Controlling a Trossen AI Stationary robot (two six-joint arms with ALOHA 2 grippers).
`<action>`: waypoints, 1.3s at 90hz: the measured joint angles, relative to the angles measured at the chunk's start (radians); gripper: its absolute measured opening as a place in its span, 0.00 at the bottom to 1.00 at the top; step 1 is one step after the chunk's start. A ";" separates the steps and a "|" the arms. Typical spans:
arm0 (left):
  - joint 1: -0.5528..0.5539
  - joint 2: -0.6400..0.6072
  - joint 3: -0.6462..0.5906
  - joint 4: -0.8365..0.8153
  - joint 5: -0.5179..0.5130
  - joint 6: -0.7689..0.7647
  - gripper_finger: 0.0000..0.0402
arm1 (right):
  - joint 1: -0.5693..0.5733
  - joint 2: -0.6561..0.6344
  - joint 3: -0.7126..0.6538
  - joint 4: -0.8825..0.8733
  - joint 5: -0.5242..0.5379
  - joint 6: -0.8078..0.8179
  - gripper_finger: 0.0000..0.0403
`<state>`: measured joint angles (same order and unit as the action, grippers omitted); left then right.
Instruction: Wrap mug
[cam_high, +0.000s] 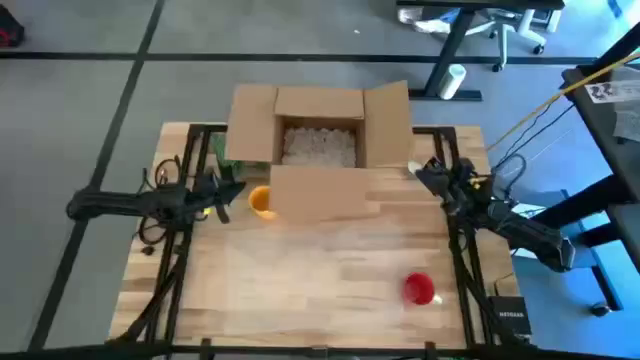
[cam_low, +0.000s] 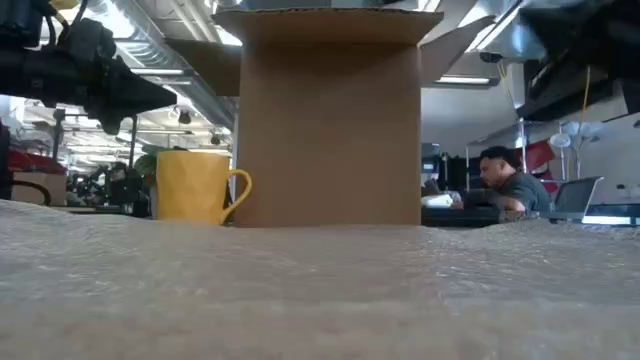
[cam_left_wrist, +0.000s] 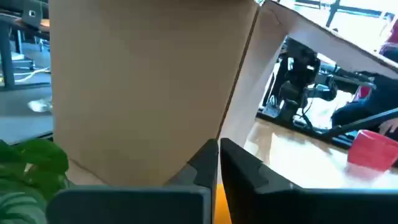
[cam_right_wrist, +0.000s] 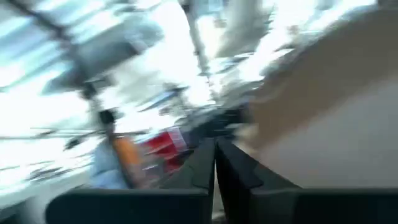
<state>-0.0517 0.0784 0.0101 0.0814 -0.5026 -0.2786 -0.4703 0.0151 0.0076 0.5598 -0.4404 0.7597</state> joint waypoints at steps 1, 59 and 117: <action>0.000 0.000 0.000 0.007 0.000 -0.016 0.00 | 0.006 0.000 0.000 0.004 -0.001 0.000 0.00; 0.000 0.002 0.070 0.057 0.278 -0.009 0.00 | 0.084 0.467 1.239 -1.216 0.056 -0.632 0.00; -0.025 0.044 -0.001 -0.040 0.350 0.006 0.00 | 0.085 0.157 0.427 -0.714 0.099 -0.447 0.01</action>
<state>-0.0770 0.1223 0.0087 0.0413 -0.1522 -0.2729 -0.3857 0.1717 0.4350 -0.1541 -0.3418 0.3124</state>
